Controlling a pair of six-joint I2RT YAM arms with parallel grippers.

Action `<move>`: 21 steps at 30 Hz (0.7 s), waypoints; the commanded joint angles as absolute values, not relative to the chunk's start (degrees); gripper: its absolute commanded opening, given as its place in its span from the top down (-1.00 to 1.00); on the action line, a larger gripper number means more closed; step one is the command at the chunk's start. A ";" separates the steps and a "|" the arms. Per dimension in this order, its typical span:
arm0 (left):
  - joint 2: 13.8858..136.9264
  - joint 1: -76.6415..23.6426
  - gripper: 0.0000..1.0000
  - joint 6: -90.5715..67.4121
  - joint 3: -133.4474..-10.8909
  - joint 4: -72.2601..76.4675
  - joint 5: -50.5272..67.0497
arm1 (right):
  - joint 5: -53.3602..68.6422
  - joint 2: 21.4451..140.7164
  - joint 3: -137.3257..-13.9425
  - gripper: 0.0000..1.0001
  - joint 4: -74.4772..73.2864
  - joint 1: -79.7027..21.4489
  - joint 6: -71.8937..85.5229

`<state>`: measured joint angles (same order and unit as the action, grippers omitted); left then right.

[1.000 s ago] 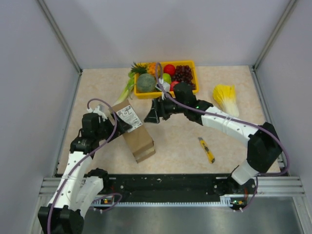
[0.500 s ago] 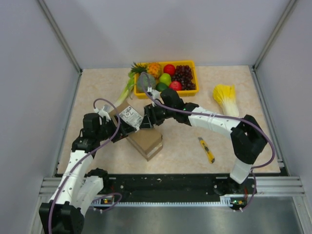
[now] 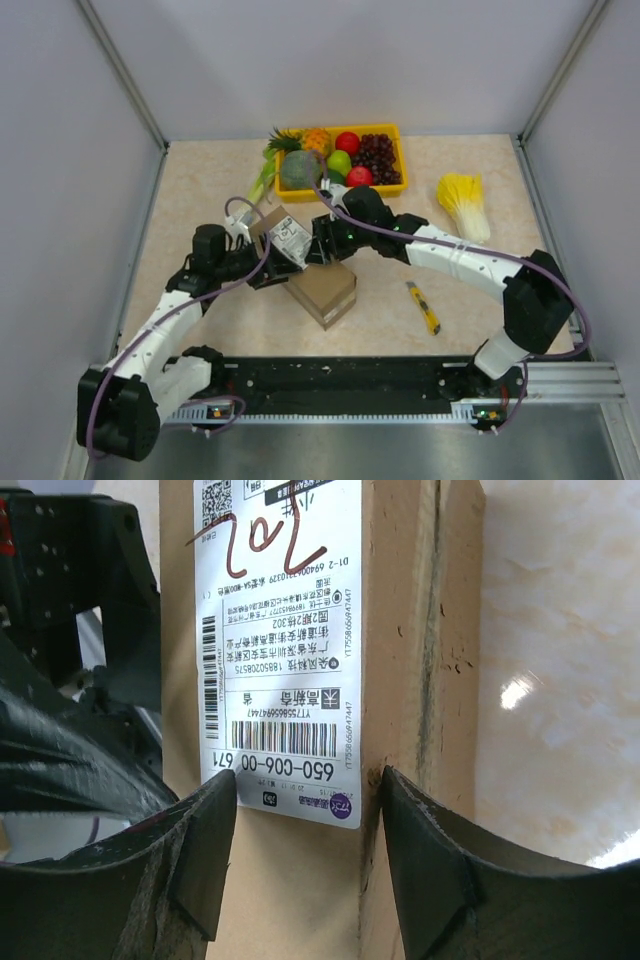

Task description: Unpack the express box

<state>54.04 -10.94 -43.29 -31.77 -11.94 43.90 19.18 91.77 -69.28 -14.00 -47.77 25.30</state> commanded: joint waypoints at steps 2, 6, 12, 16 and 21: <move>60.37 -20.55 -0.50 -43.34 -37.17 -0.44 44.30 | 15.58 86.75 -67.94 -0.15 -14.76 -49.40 25.75; 64.94 -23.47 -0.49 -42.10 -40.07 -0.44 40.09 | 12.57 85.96 -68.11 -0.16 -17.75 -48.61 24.70; 64.78 -23.47 -0.54 -38.68 -42.80 -3.86 34.02 | 7.56 83.85 -69.17 -0.25 -21.35 -45.80 23.73; 61.27 -23.47 -0.60 -36.22 -44.30 -7.38 29.10 | 3.44 82.45 -70.40 -0.40 -23.38 -44.65 23.38; 55.56 -23.38 -0.64 -34.54 -44.12 -10.53 19.46 | 0.79 81.74 -72.06 -0.47 -24.26 -43.16 23.47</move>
